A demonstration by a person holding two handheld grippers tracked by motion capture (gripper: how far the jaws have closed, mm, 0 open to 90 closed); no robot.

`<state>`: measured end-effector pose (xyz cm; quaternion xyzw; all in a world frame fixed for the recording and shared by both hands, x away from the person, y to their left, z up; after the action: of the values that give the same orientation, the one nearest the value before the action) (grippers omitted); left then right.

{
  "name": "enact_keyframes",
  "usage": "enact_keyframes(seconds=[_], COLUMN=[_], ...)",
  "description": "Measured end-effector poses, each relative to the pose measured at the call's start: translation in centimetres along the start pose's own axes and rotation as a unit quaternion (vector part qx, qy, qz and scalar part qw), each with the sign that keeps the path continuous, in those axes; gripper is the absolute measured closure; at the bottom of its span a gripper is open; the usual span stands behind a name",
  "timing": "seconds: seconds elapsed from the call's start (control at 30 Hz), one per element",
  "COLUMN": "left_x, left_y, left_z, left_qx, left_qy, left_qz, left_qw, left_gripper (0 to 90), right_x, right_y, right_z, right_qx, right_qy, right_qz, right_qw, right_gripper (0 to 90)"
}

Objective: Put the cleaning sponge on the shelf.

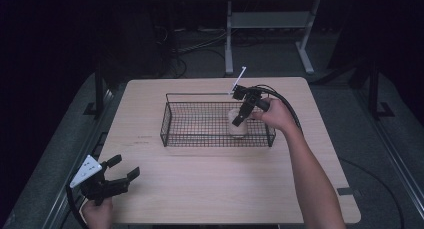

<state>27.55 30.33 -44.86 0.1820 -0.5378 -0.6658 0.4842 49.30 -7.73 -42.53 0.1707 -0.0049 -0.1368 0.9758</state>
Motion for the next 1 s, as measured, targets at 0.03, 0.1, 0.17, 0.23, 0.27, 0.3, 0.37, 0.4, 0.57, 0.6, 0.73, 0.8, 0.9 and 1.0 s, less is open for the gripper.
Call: enact_keyframes(seconds=[0.03, 0.1, 0.17, 0.23, 0.27, 0.3, 0.37, 0.4, 0.57, 0.6, 0.73, 0.8, 0.9, 1.0], left_x=[0.0, 0.0, 0.0, 0.0, 0.0, 0.0, 0.0, 0.0, 0.0, 0.0, 0.1, 0.1, 0.1, 0.1], left_y=[0.0, 0.0, 0.0, 0.0, 0.0, 0.0, 0.0, 0.0, 0.0, 0.0, 0.0, 0.0, 0.1, 0.0], left_z=[0.0, 0.0, 0.0, 0.0, 0.0, 0.0, 0.0, 0.0, 0.0, 0.0, 0.0, 0.0, 0.0, 0.0], left_qx=[0.001, 0.002, 0.001, 0.002, 0.002, 0.002, 0.001, 0.001, 0.0, 0.001, 0.001, 0.001, 0.001, 0.001], left_qy=[0.0, 0.0, -0.001, -0.001, -0.001, -0.001, 0.0, -0.001, -0.001, -0.001, -0.001, -0.001, -0.002, -0.001], left_qz=[0.0, 0.0, 0.002, 0.002, 0.001, 0.001, 0.0, 0.0, 0.0, 0.001, -0.001, -0.002, -0.001, -0.001], left_qw=[1.0, 1.0, 1.0, 1.0, 1.0, 1.0, 1.0, 1.0, 1.0, 1.0, 1.0, 1.0, 1.0, 1.0], left_gripper=[13.8, 13.8, 13.8, 13.8, 13.8, 13.8, 13.8, 13.8, 13.8, 13.8, 13.8, 13.8, 13.8, 13.8], right_x=[0.0, 0.0, 0.0, -0.1, -0.1, -0.1, -0.3, -0.3, -0.2, -0.2, -0.2, -0.3, -0.4, -0.4], right_y=[0.0, -0.1, -0.3, -0.6, -0.7, -0.8, -0.8, -0.9, -1.1, -1.2, -1.4, -1.5, -1.4, -1.3], right_z=[-0.1, -0.3, -0.5, -0.9, -1.1, -1.2, -1.5, -1.5, -1.6, -1.6, -1.5, -1.4, -1.3, -1.1], right_qx=[-0.002, 0.003, 0.007, 0.007, 0.002, 0.0, 0.005, 0.005, 0.016, 0.017, 0.016, 0.015, 0.014, 0.017], right_qy=[0.0, -0.002, 0.0, 0.003, 0.005, 0.005, 0.007, 0.007, 0.009, 0.008, 0.007, 0.005, 0.005, 0.003], right_qz=[0.001, 0.002, -0.003, -0.005, -0.006, -0.005, -0.003, -0.002, -0.009, -0.009, -0.012, -0.012, -0.01, -0.011], right_qw=[1.0, 1.0, 1.0, 1.0, 1.0, 1.0, 1.0, 1.0, 0.9998, 0.9998, 0.9998, 0.9998, 0.9998, 0.9998], right_gripper=[28.0, 28.0, 28.0, 28.0, 28.0, 28.1, 28.1, 28.0, 28.0, 28.0, 27.7, 27.3, 26.7, 24.9])
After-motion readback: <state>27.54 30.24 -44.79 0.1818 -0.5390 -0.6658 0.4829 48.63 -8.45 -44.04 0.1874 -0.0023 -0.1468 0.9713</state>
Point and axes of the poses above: each handheld gripper's, and its own axes: z roughly backward along the jaws, y roughly out of its top, x roughly to its right, the point moved 6 cm from there along -z, roughly forward along the jaws, and after that the axes turned 11 degrees about z, right-handed, at the moved point
